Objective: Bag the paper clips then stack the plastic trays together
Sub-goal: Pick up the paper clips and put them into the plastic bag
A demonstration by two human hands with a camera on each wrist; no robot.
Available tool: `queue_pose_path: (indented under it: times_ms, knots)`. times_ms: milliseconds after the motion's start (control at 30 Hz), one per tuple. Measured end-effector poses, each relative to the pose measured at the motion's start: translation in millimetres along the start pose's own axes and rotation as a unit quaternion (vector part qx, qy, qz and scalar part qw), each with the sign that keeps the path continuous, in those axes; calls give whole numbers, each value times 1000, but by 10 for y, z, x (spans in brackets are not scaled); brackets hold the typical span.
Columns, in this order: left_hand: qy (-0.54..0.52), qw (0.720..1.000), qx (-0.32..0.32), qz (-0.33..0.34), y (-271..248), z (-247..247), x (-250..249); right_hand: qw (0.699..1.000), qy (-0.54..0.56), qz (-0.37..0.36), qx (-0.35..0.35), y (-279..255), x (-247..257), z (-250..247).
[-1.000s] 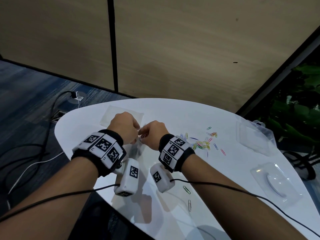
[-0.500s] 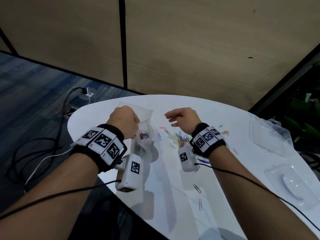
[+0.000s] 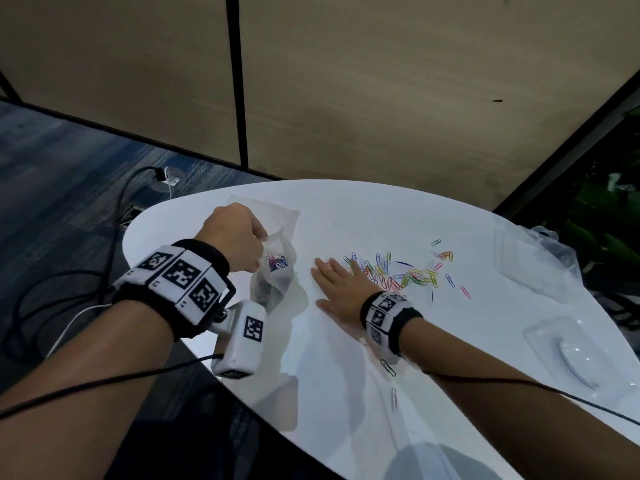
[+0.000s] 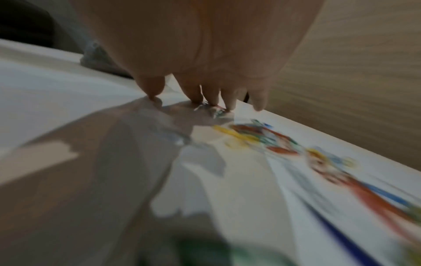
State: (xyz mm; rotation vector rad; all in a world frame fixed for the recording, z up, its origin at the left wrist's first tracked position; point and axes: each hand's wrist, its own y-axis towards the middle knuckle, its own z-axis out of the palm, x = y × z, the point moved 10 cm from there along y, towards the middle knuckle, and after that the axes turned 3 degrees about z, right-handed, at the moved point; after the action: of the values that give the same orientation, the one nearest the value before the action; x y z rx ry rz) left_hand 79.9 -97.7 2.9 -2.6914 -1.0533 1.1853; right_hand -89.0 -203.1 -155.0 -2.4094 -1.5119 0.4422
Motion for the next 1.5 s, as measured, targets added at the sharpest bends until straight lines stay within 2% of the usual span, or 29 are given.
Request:
queue_pose_path:
  times_ms: [67, 200, 267, 367, 433, 500, 567, 667, 767, 833, 900, 1000, 1033, 1067, 1100, 1233, 1267, 1333, 1400, 1500]
  knots:
    - [-1, 1000, 9, 2, -4, 52, -19, 999, -25, 26, -13, -159, -252, 20]
    - [-9, 1000, 21, -1, 9, 144, -49, 999, 7, 54, -1, -197, -619, 146]
    - [-12, 1000, 24, -3, 17, 172, -62, 998, 19, 44, -30, -143, -641, 163]
    - [-17, 999, 28, -5, 22, 212, -84, 992, 57, 67, -88, -164, -665, -104]
    - [-19, 999, 32, -4, 18, 246, -111, 985, 94, 113, -92, -185, -804, -210]
    - [-19, 999, 39, 0, 6, 284, -148, 958, 189, 192, -103, -265, -1061, -253]
    - [-17, 999, 46, 3, -6, 323, -179, 893, 328, 276, -134, -422, -1319, -236]
    - [-12, 999, 51, 8, -34, 356, -212, 753, 544, 335, -159, -639, -1466, -199]
    - [-6, 998, 59, 15, -68, 391, -265, 591, 739, 272, -174, -719, -1233, -419]
    - [-8, 997, 69, 20, -96, 423, -307, 505, 820, 205, -175, -730, -957, -676]
    - [-29, 996, 77, 20, -113, 454, -334, 458, 861, 160, -154, -724, -637, -870]
    - [-51, 995, 82, 21, -130, 483, -360, 433, 881, 143, -124, -671, -199, -927]
    - [-60, 994, 87, 21, -142, 497, -366, 440, 878, 146, -120, -653, -83, -911]
    - [-72, 993, 93, 21, -162, 513, -380, 460, 866, 153, -122, -634, -6, -879]
    - [-82, 991, 99, 22, -185, 524, -398, 496, 842, 163, -132, -630, 30, -861]
    - [-83, 990, 108, 48, -273, 562, -488, 722, 623, 227, -197, -697, -58, -972]
    - [-77, 989, 110, 56, -294, 581, -508, 768, 563, 227, -205, -712, -52, -1038]
    - [-64, 990, 110, 69, -333, 618, -538, 838, 469, 204, -192, -704, 15, -1112]
    - [-41, 991, 96, 80, -360, 622, -563, 869, 438, 177, -148, -718, 78, -1128]
    - [-12, 993, 77, 93, -420, 646, -604, 868, 467, 140, -95, -821, 81, -1135]
